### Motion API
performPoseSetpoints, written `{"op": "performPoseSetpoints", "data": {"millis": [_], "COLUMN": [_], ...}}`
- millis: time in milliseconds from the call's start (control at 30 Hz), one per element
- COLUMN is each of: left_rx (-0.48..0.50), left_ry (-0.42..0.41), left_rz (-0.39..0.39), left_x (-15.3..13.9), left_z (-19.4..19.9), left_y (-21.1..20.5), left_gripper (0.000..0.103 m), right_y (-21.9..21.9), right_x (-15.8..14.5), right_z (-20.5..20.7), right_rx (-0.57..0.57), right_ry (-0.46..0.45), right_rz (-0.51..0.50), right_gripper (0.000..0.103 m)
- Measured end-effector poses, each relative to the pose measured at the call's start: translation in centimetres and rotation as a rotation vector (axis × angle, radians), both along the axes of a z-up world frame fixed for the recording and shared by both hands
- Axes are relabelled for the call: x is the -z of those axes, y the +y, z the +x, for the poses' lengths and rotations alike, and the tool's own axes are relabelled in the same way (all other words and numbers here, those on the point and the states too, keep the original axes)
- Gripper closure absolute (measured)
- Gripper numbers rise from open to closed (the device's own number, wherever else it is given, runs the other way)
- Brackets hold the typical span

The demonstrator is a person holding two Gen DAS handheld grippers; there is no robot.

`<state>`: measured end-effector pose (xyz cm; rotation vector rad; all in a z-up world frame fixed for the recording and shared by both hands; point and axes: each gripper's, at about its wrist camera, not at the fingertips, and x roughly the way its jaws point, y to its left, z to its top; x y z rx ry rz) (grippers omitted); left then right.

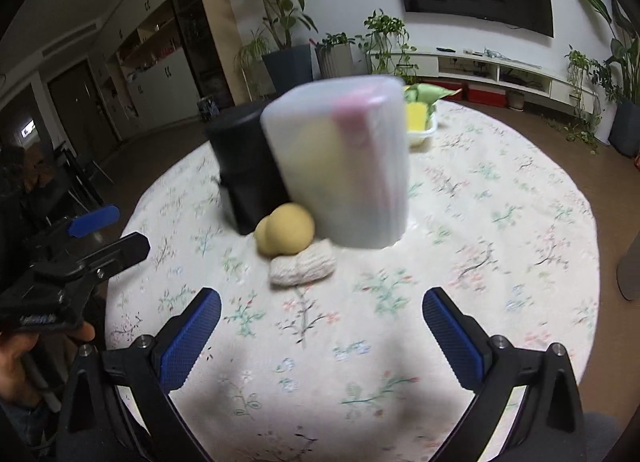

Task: Organize soft objects
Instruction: 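Move both tools back toward the peanut sponge and knitted pad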

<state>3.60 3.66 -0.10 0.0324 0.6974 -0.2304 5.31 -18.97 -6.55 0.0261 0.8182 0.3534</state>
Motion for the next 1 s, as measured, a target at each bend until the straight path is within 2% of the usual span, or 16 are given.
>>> {"op": "performPoseSetpoints", "data": {"millis": [133,467,600,800,1000], "left_rx": [-0.037,-0.025,0.004,0.007,0.013], "left_ry": [0.016,0.049,0.061,0.087,0.115], "left_rz": [-0.011,-0.027,-0.031,-0.047,-0.029], "left_x": [0.6,0.4,0.3,0.6,1.5], "left_z": [-0.2,1.7,2.8,3.7,4.2], "left_y": [0.0,-0.9,-1.9,-2.2,-2.7], "left_gripper": [0.000,0.000,0.000,0.000,0.000], "right_y": [1.2,2.1,3.2,3.2,3.2], "right_x": [1.0,2.0,2.5,3.6,3.8], "right_z": [-0.2,2.7,3.5,4.6,5.0], "right_rx": [0.021,0.057,0.031,0.026,0.018], "right_ry": [0.003,0.055,0.063,0.103,0.114], "right_rz": [-0.024,-0.044,-0.071,-0.077,-0.096], "right_gripper": [0.000,0.001,0.009,0.013,0.018]}}
